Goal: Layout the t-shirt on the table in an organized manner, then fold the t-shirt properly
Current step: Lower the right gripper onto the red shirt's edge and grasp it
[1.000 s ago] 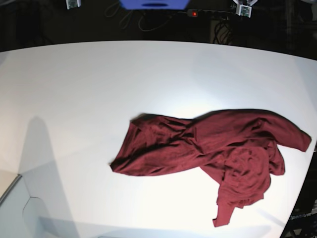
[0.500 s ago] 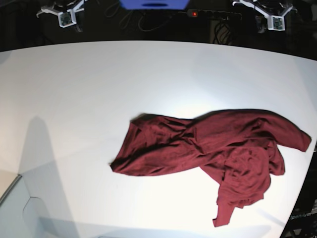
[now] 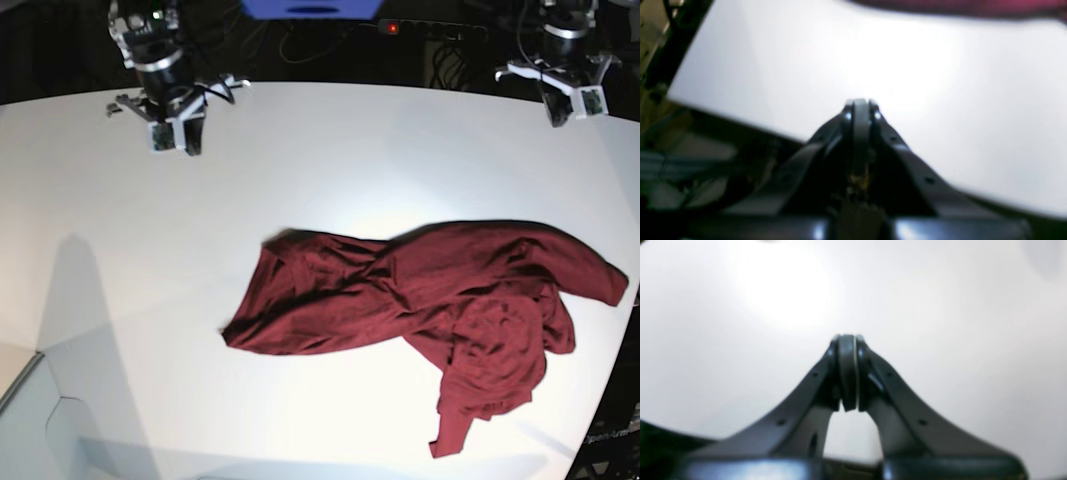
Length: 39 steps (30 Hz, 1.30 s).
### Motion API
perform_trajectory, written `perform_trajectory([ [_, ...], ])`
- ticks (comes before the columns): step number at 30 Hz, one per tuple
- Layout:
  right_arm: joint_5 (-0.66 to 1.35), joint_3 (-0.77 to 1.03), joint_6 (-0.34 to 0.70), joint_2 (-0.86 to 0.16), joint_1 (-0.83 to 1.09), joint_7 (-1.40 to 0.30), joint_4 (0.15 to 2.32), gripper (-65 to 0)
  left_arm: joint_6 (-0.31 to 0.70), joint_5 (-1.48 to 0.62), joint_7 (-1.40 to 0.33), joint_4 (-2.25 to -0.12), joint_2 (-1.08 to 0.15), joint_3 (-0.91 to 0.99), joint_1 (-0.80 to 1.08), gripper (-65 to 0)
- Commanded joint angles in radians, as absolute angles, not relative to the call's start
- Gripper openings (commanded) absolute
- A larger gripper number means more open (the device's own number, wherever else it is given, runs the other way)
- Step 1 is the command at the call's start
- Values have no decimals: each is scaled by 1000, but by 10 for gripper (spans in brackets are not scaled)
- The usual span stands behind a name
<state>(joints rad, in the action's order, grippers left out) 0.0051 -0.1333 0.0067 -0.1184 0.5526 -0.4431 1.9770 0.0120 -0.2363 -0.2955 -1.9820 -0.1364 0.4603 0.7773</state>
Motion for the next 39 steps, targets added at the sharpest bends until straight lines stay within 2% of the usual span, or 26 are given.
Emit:
perform_trajectory([
  [1, 5, -148, 5, -124, 524, -464, 1997, -650, 5, -237, -298, -1998, -130, 470, 774, -650],
  [7, 5, -269, 5, -122, 311, -693, 1997, -649, 5, -277, -383, -1998, -90, 538, 668, -649],
  [10, 5, -320, 5, -120, 231, -739, 1994, -601, 5, -329, -450, -1998, -91, 588, 631, -638],
  [12, 5, -357, 5, -107, 185, -745, 1991, -556, 5, -374, -503, -1998, -96, 633, 605, -590],
  [16, 5, -377, 5, -76, 120, -746, 1954, -455, 5, -452, -596, -1998, -96, 733, 555, -425],
  [18, 5, -386, 5, -65, 85, -746, 1910, -411, 5, -472, -630, -1997, -96, 777, 530, -391],
  [20, 5, -407, 5, -64, 45, -740, 1845, -376, 5, -476, -661, -1995, -96, 817, 507, -390],
  [23, 5, -433, 7, -64, -15, -737, 1761, -357, 5, -472, -688, -1995, -97, 849, 481, -389],
  [39, 5, -432, 7, -4, -199, -593, 1354, -358, 5, -469, -680, -1986, -97, 888, 432, -388],
])
